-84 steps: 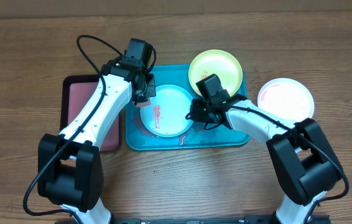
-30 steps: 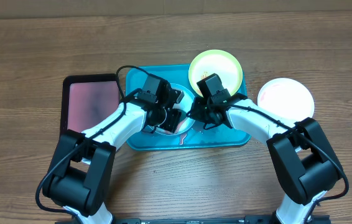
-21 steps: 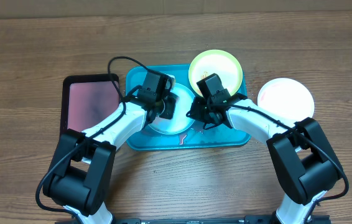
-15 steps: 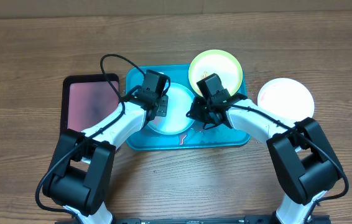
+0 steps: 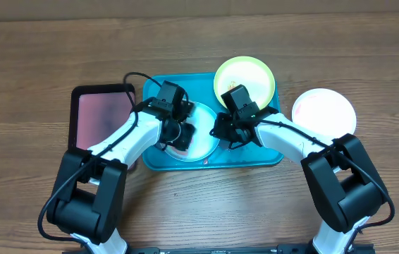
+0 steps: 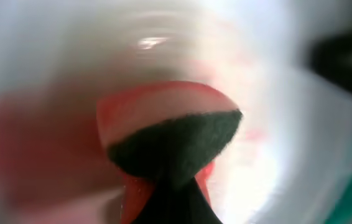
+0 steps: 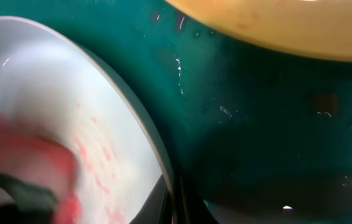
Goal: Clean dirty plates on tray and stack at the side
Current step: 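Scrub the blue plate with the left-gripper sponge while right holds it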
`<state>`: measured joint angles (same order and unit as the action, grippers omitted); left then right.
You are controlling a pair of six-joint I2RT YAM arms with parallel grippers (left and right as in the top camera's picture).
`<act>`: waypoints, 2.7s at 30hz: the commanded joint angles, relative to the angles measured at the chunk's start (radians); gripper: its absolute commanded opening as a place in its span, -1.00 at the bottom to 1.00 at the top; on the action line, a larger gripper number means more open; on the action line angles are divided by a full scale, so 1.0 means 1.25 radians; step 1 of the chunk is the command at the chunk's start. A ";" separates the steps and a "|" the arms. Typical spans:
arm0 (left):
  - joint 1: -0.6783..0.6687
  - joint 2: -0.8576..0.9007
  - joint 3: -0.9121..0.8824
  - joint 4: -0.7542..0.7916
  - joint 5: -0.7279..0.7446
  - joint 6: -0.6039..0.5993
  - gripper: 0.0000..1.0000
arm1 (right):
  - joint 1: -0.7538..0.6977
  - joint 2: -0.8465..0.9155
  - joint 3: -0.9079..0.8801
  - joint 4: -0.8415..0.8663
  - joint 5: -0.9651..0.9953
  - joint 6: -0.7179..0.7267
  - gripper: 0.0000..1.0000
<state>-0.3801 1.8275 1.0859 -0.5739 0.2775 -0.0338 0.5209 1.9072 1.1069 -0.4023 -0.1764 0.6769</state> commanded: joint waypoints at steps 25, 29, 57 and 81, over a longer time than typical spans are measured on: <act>-0.016 0.013 -0.015 -0.044 -0.086 -0.136 -0.92 | -0.004 0.011 0.012 0.009 -0.004 0.018 -0.93; -0.016 0.013 -0.015 -0.028 0.139 0.023 -0.92 | -0.004 0.011 0.012 0.009 -0.004 0.018 -0.93; -0.016 0.013 -0.015 -0.003 -0.162 -0.129 -0.92 | -0.004 0.011 0.012 0.009 -0.004 0.018 -0.93; -0.016 0.013 0.008 0.138 -0.523 -0.190 -0.92 | -0.004 0.011 0.012 0.010 -0.006 0.018 -0.93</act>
<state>-0.4042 1.8313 1.0798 -0.3882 -0.1684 -0.2173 0.5213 1.9121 1.1072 -0.3912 -0.1936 0.6975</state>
